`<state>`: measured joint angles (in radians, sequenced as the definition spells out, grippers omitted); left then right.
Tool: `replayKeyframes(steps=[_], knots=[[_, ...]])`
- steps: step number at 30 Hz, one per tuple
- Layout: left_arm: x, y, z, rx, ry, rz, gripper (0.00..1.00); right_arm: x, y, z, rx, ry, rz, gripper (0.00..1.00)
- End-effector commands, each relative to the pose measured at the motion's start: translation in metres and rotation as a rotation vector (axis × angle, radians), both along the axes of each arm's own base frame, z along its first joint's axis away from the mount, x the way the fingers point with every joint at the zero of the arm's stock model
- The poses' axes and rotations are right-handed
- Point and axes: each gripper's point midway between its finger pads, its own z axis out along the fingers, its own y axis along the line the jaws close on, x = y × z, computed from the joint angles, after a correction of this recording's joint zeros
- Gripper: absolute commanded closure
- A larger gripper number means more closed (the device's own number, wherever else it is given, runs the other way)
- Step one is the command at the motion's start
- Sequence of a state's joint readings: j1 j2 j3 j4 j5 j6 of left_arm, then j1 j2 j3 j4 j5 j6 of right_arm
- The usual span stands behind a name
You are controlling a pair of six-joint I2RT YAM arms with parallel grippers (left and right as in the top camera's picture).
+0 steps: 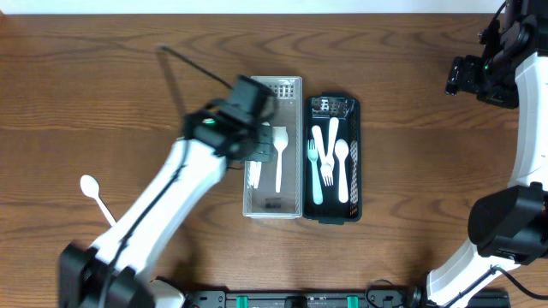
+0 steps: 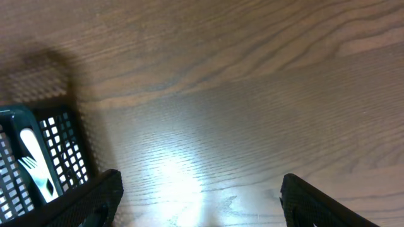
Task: Pack container
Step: 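Lower the held spoon into the silver tray and open the left gripper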
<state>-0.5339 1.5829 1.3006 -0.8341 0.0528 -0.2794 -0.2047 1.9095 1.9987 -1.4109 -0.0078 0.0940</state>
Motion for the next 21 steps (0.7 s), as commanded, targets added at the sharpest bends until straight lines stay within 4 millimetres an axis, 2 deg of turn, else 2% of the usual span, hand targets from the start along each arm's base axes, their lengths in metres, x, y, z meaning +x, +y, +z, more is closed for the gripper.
replayKeyframes(steps=[1, 5, 7, 8, 10, 13, 15, 19, 21], knots=[[-0.001, -0.01, -0.033, 0.058, 0.07, -0.043, 0.94, -0.002, -0.001, -0.004, 0.003, 0.015, 0.008, 0.17], [0.001, -0.011, -0.063, 0.094, 0.13, -0.042, 0.93, -0.003, -0.001, -0.004, 0.004, 0.02, 0.008, 0.17], [0.001, -0.01, -0.067, 0.103, 0.137, -0.053, 0.83, -0.003, -0.001, -0.004, 0.004, 0.02, 0.008, 0.17], [0.002, -0.01, -0.067, 0.106, 0.132, -0.07, 0.72, -0.003, -0.001, -0.004, 0.004, 0.02, 0.008, 0.17], [0.005, -0.007, -0.059, 0.118, 0.109, -0.08, 0.6, -0.003, -0.001, -0.004, 0.004, 0.02, 0.008, 0.17], [0.013, 0.005, -0.035, 0.145, 0.065, -0.05, 0.53, -0.003, -0.001, -0.004, 0.004, 0.02, 0.008, 0.17], [0.019, 0.018, -0.009, 0.163, 0.022, -0.016, 0.51, -0.003, -0.001, -0.004, 0.004, 0.02, 0.008, 0.17], [0.026, 0.06, 0.045, 0.174, -0.08, 0.096, 0.42, -0.003, -0.001, -0.004, 0.004, 0.019, 0.008, 0.17], [0.025, 0.091, 0.065, 0.15, -0.112, 0.197, 0.38, -0.003, -0.001, -0.004, 0.004, 0.019, 0.008, 0.16]])
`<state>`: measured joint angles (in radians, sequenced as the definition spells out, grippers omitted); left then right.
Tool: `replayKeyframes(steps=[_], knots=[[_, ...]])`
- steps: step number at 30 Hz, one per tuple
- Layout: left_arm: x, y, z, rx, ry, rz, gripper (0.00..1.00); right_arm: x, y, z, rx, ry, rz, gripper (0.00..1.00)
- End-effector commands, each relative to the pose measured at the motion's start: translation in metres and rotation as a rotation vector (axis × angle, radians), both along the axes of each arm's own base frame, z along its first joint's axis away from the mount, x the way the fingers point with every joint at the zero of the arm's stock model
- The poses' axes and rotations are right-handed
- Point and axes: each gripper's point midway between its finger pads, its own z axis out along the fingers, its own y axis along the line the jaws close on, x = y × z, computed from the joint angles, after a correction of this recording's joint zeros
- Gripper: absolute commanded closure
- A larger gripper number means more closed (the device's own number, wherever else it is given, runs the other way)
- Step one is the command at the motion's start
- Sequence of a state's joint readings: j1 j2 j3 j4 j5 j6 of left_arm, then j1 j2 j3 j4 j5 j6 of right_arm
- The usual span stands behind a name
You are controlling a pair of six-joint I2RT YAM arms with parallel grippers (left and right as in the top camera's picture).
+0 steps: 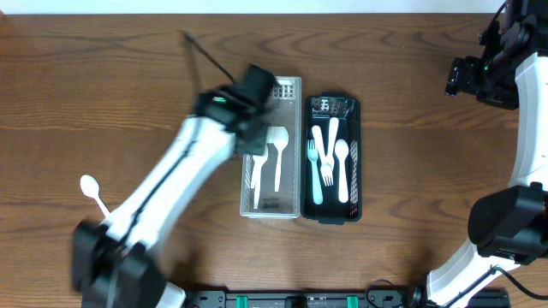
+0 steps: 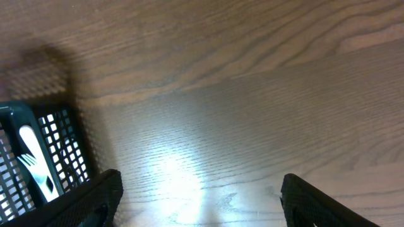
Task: Pack container
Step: 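Lower the held spoon into the silver tray and open the left gripper, then return the left gripper to the last white spoon and grasp it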
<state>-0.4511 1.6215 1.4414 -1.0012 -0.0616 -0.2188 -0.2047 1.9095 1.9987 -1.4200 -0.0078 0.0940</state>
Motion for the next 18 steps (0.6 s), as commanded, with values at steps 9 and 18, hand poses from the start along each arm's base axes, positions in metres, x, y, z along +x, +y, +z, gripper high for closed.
replayKeyframes(steps=[9, 18], knots=[[-0.032, 0.227, 0.057, -0.023, -0.1, 0.803, 0.19, -0.001, -0.001, -0.003, 0.003, 0.01, 0.008, 0.16], [-0.081, 0.319, -0.024, -0.055, 0.038, 1.147, 0.15, -0.001, -0.001, -0.003, 0.003, 0.01, 0.009, 0.16]])
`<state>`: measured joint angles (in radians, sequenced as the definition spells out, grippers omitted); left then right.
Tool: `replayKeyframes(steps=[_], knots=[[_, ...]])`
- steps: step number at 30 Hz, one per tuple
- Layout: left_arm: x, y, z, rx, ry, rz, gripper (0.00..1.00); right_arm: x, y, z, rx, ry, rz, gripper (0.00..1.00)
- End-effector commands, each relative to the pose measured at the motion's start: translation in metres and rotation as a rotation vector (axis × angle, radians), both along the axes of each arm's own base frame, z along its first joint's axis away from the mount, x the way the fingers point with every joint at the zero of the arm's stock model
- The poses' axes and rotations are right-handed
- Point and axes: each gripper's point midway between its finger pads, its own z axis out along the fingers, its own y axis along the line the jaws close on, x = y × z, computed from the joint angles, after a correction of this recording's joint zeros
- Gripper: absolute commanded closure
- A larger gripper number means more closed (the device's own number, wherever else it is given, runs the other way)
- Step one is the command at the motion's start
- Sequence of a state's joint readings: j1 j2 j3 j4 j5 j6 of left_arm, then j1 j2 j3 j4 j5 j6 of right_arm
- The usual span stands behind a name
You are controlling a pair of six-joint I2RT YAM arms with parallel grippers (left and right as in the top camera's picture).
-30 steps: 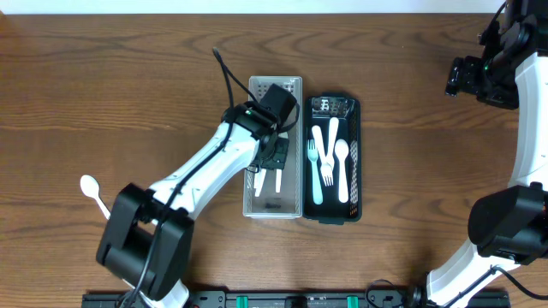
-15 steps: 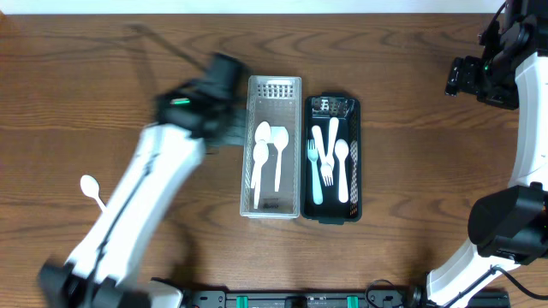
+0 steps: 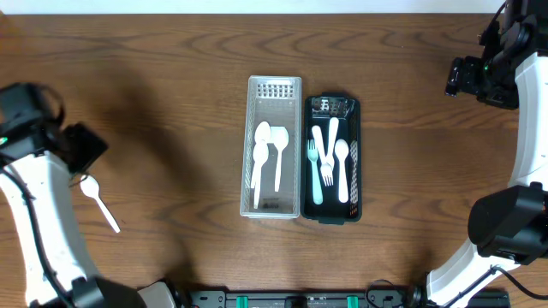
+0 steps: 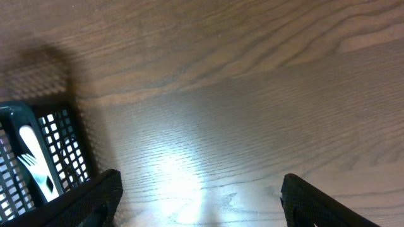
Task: Pack container
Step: 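Return the left gripper to the last white spoon and grasp it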
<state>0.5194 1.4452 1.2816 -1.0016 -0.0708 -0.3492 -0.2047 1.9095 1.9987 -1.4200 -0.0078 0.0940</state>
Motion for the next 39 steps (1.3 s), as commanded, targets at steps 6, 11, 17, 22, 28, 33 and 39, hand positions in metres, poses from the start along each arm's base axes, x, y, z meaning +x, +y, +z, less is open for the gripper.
replayKeyframes(steps=[6, 11, 17, 22, 28, 33, 39], knots=[[-0.027, 0.014, -0.094, -0.123, 0.147, 0.099, 0.13, -0.001, -0.001, -0.003, 0.003, 0.01, 0.009, 0.16], [-0.03, 0.009, -0.134, -0.176, 0.216, 0.085, 0.13, -0.001, -0.001, -0.003, 0.003, 0.011, 0.008, 0.17], [-0.026, 0.011, -0.16, -0.199, 0.253, 0.052, 0.13, -0.001, -0.001, -0.003, 0.003, 0.011, 0.009, 0.17], [-0.024, 0.008, -0.173, -0.227, 0.267, -0.003, 0.17, -0.001, -0.001, -0.003, 0.003, 0.011, 0.008, 0.17], [-0.021, -0.001, -0.186, -0.287, 0.267, -0.052, 0.26, -0.001, -0.002, -0.003, 0.002, 0.011, 0.008, 0.17], [-0.021, -0.003, -0.188, -0.296, 0.273, -0.055, 0.51, -0.001, -0.002, -0.003, 0.002, 0.011, 0.008, 0.17], [-0.023, -0.004, -0.188, -0.3, 0.279, -0.054, 0.66, -0.001, -0.002, -0.003, 0.002, 0.011, 0.008, 0.18]])
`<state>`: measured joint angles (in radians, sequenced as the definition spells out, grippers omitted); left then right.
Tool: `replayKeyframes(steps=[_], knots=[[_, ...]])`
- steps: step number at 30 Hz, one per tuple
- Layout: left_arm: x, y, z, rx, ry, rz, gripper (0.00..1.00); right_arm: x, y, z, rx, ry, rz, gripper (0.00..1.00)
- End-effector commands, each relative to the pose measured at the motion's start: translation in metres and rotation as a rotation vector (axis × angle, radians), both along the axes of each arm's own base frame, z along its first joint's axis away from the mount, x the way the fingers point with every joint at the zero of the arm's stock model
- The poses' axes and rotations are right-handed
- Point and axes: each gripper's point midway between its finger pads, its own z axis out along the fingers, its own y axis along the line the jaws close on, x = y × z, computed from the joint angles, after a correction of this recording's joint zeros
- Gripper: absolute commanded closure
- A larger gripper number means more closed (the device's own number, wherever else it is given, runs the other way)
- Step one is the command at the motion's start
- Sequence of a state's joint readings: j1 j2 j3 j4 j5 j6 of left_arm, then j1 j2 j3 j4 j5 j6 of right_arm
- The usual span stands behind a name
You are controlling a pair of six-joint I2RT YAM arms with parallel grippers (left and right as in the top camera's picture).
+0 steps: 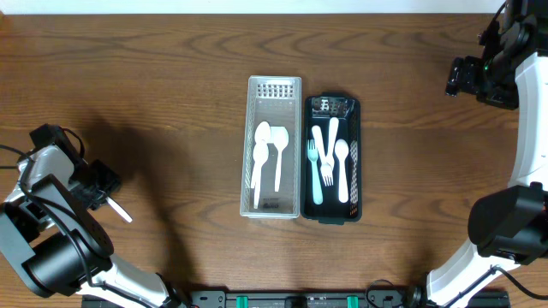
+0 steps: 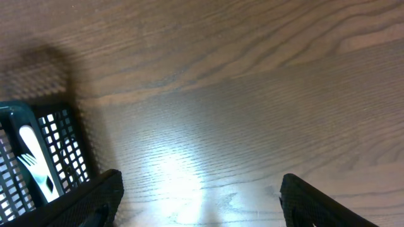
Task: Pack container
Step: 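Return the left gripper to the last white spoon and grasp it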
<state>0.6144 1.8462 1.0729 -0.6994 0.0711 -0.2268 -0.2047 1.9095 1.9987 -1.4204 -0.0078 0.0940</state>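
A clear white container in the middle of the table holds two white spoons. Right beside it stands a black basket with white forks and a spoon; its corner shows in the right wrist view. At the far left, my left gripper is down over the bowl of a loose white spoon; only its handle shows. Whether those fingers are open or shut is hidden. My right gripper hangs open over bare wood at the far right, with nothing between its fingers.
The table's near edge carries a black and green rail. My left arm's white links lie along the left edge. The right arm stands along the right edge.
My left gripper has moved down the left side onto the bowl end of the loose spoon, which it now covers. The containers, their cutlery and the right arm have not moved.
My left gripper was over the clear container, which held one spoon plus a white piece under the fingers. Then two spoons lay in it with the gripper at its far end. Then the arm was at the far left beside the loose spoon, and now over it.
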Motion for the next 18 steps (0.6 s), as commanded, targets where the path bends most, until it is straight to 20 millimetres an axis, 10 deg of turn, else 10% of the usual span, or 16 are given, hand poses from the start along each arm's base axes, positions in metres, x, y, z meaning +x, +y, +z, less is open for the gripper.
replayKeyframes(steps=[1, 7, 18], knots=[[-0.017, -0.006, -0.019, -0.03, 0.079, -0.011, 0.69, -0.001, -0.002, -0.003, 0.002, 0.01, 0.008, 0.18], [-0.018, -0.007, -0.019, -0.034, 0.085, -0.011, 0.89, -0.001, -0.002, -0.003, 0.002, 0.01, 0.008, 0.18], [-0.003, -0.019, 0.005, -0.064, 0.025, -0.028, 0.94, 0.0, -0.002, -0.003, 0.001, 0.005, 0.008, 0.18]])
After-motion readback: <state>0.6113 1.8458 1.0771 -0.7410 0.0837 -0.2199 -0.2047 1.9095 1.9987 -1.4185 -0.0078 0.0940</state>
